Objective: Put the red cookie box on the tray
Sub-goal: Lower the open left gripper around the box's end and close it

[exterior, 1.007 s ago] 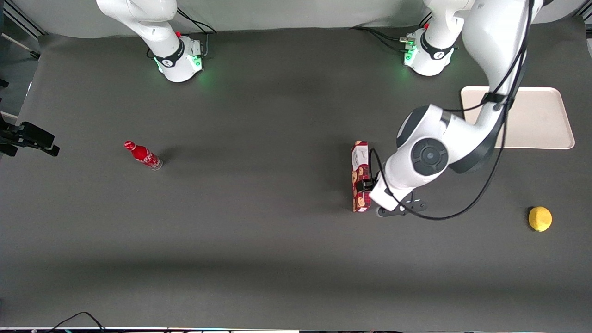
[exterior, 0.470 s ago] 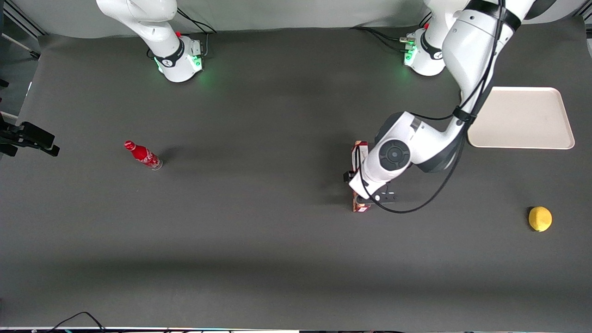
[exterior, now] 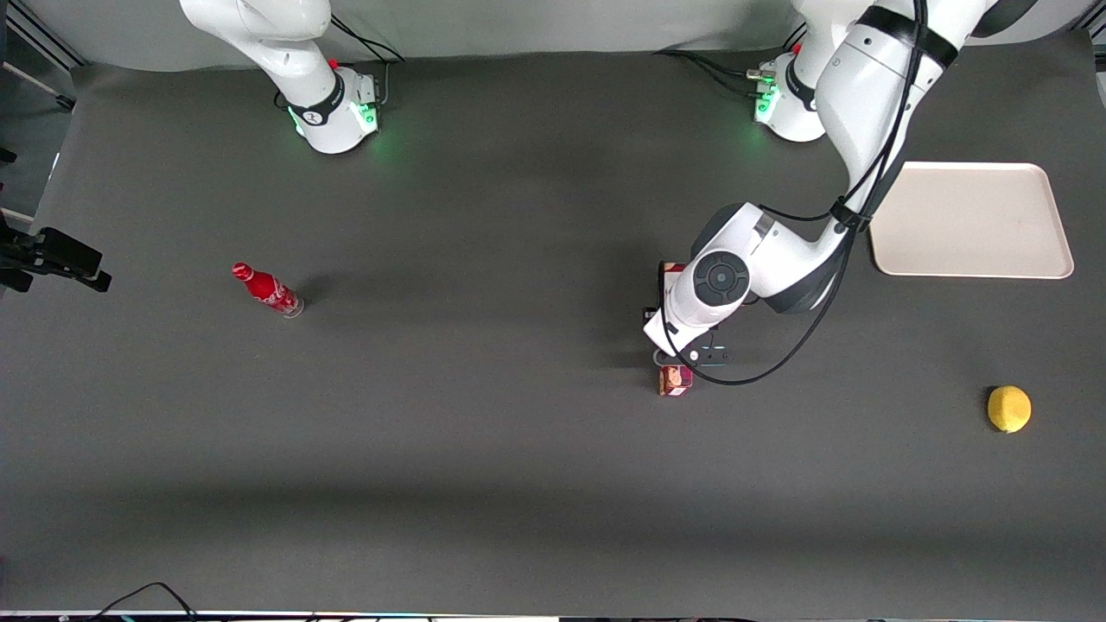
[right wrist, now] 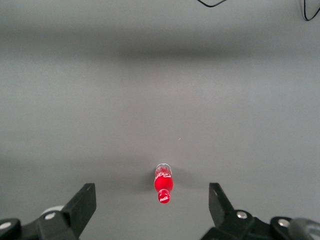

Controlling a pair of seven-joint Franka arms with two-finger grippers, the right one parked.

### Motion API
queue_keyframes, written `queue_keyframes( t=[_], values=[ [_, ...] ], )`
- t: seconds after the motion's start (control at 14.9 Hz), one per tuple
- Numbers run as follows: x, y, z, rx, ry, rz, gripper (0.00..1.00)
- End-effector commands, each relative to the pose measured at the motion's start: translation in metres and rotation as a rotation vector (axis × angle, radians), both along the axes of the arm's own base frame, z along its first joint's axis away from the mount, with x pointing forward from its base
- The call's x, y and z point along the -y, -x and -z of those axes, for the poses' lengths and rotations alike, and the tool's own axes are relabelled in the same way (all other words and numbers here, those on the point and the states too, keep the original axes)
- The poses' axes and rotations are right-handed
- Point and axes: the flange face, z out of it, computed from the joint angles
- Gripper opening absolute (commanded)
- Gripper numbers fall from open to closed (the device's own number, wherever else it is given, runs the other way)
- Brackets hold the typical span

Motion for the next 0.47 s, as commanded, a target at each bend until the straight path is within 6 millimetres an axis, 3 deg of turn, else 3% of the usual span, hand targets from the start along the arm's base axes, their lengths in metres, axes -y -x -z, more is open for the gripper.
queue_keyframes(
  t=[0.0, 0.2, 0.4],
  values=[
    [0.003, 0.002, 0.000, 0.026, 0.003, -0.062, 0.00],
    [0.003, 0.000, -0.009, 0.033, 0.002, -0.067, 0.00],
    [-0.001, -0.006, -0.045, 0.059, -0.003, -0.099, 0.00]
  ],
)
